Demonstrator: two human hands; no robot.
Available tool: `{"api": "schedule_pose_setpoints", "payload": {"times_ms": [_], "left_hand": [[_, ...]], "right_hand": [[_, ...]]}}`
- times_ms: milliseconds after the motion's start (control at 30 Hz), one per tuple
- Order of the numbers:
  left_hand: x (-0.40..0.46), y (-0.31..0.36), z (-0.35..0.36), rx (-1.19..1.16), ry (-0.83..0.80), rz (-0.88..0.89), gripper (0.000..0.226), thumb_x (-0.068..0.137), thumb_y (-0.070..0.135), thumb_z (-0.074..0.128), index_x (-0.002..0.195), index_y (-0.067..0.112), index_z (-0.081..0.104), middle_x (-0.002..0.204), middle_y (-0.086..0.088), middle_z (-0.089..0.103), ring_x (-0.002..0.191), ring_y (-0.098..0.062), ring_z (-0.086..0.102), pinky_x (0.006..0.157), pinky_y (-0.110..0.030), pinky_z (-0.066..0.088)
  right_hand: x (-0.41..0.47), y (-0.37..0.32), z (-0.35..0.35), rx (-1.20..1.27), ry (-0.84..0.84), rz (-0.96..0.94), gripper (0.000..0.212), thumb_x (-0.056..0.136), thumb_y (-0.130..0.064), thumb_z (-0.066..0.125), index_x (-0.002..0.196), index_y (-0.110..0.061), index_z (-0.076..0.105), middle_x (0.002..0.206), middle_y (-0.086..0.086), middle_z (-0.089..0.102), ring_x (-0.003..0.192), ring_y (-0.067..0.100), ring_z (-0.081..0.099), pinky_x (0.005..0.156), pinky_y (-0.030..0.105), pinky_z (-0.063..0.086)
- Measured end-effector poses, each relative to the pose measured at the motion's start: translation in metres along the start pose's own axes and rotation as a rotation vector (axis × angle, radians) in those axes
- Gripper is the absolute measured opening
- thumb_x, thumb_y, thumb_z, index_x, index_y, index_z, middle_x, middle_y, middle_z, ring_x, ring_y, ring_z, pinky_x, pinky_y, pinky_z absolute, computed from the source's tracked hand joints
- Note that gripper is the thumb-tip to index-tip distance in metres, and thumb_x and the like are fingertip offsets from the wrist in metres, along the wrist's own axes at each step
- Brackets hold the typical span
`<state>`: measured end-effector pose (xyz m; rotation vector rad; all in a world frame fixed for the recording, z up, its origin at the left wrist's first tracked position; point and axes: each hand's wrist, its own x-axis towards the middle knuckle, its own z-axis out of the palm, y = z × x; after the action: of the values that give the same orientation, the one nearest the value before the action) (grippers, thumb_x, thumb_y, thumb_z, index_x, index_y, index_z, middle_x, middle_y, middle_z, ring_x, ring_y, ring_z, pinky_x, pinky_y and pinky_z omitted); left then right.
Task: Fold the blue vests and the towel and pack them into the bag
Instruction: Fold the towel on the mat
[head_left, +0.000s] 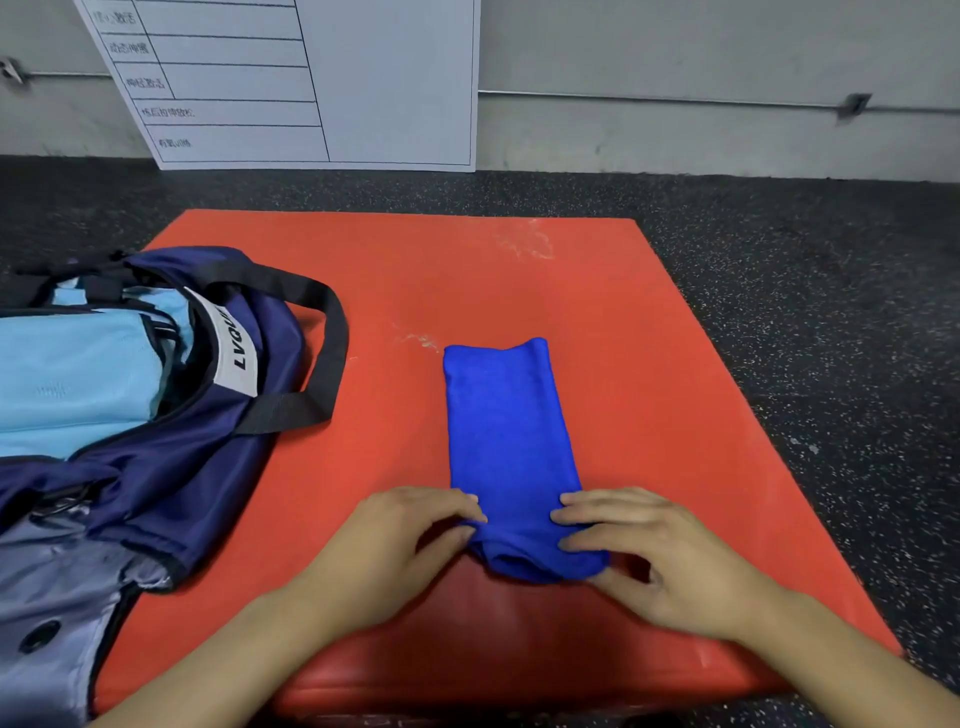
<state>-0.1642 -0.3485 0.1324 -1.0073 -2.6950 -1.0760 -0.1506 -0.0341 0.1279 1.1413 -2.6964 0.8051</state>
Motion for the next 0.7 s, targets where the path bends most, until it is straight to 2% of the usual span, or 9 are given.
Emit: {"api": "schedule_pose_setpoints", "payload": {"times_ms": [100,167,267,333,400,500,567,633,700], "left_hand": [[0.007,0.01,-0.005,-0.204,0.018,-0.114,0.013,0.098,0.012,0.062,0.102,0.023,0.069,0.094,0.01,0.073,0.087,-0.003,0.068,0.081,-0.026,0.052],[0.014,0.012,-0.009,-0.394,0.066,-0.199,0.02,0.097,0.0,0.059,0.102,0.018,0.068,0.085,0.0,0.071,0.076,-0.004,0.063,0.072,-0.02,0.05],[0.031,0.009,-0.012,-0.593,0.174,-0.346,0.023,0.099,-0.002,0.056,0.11,0.018,0.062,0.068,0.002,0.062,0.061,-0.007,0.047,0.056,-0.02,0.039],[0.046,0.002,-0.015,-0.608,0.241,-0.404,0.023,0.1,0.002,0.057,0.114,0.02,0.058,0.063,0.002,0.061,0.056,-0.009,0.042,0.052,-0.023,0.035],[0.062,-0.009,-0.018,-0.563,0.288,-0.427,0.021,0.1,0.005,0.057,0.114,0.021,0.057,0.06,0.0,0.062,0.054,-0.009,0.042,0.052,-0.024,0.036],[0.082,-0.032,-0.019,-0.337,0.304,-0.439,0.018,0.099,0.012,0.059,0.111,0.025,0.056,0.059,-0.006,0.062,0.051,-0.014,0.046,0.056,-0.032,0.043],[0.091,-0.047,-0.016,-0.146,0.312,-0.451,0.017,0.097,0.015,0.06,0.109,0.026,0.055,0.059,-0.001,0.064,0.054,-0.015,0.054,0.063,-0.038,0.046],[0.097,-0.056,-0.012,-0.007,0.345,-0.481,0.02,0.096,0.017,0.058,0.113,0.028,0.055,0.064,0.006,0.066,0.066,-0.015,0.062,0.065,-0.037,0.047],[0.096,-0.058,-0.01,0.099,0.431,-0.45,0.027,0.097,0.02,0.055,0.123,0.026,0.055,0.09,0.008,0.069,0.089,-0.02,0.064,0.079,-0.038,0.049]], "right_hand": [[0.012,-0.001,0.0,0.125,0.124,0.132,0.016,0.095,-0.032,0.07,0.108,-0.024,0.075,0.11,-0.021,0.073,0.107,-0.003,0.066,0.092,0.03,0.051],[0.026,-0.005,-0.003,0.355,0.197,0.283,0.014,0.096,-0.027,0.07,0.108,-0.022,0.074,0.096,-0.02,0.073,0.089,-0.006,0.065,0.082,0.021,0.049],[0.059,-0.009,-0.012,0.762,0.304,0.414,0.016,0.099,-0.021,0.066,0.114,-0.018,0.069,0.082,0.001,0.07,0.076,0.011,0.058,0.068,0.026,0.045],[0.085,-0.006,-0.016,0.814,0.352,0.502,0.015,0.101,-0.019,0.064,0.116,-0.019,0.065,0.072,0.005,0.067,0.068,0.013,0.055,0.06,0.027,0.041],[0.111,0.005,-0.017,0.728,0.37,0.571,0.009,0.101,-0.018,0.064,0.11,-0.018,0.062,0.065,-0.004,0.068,0.059,0.008,0.055,0.056,0.025,0.041],[0.142,0.031,-0.011,0.356,0.389,0.642,0.009,0.097,-0.033,0.066,0.098,-0.025,0.062,0.057,-0.01,0.062,0.051,0.006,0.05,0.056,0.029,0.037],[0.158,0.047,-0.006,0.078,0.353,0.671,0.016,0.095,-0.046,0.062,0.095,-0.03,0.061,0.065,-0.007,0.065,0.065,0.014,0.061,0.062,0.033,0.042],[0.169,0.057,0.002,-0.061,0.288,0.708,0.021,0.095,-0.052,0.059,0.1,-0.032,0.062,0.08,-0.008,0.07,0.085,0.024,0.067,0.068,0.034,0.044],[0.175,0.059,0.008,-0.124,0.265,0.722,0.027,0.096,-0.054,0.056,0.112,-0.033,0.062,0.102,-0.005,0.072,0.102,0.027,0.066,0.077,0.035,0.047]]}}
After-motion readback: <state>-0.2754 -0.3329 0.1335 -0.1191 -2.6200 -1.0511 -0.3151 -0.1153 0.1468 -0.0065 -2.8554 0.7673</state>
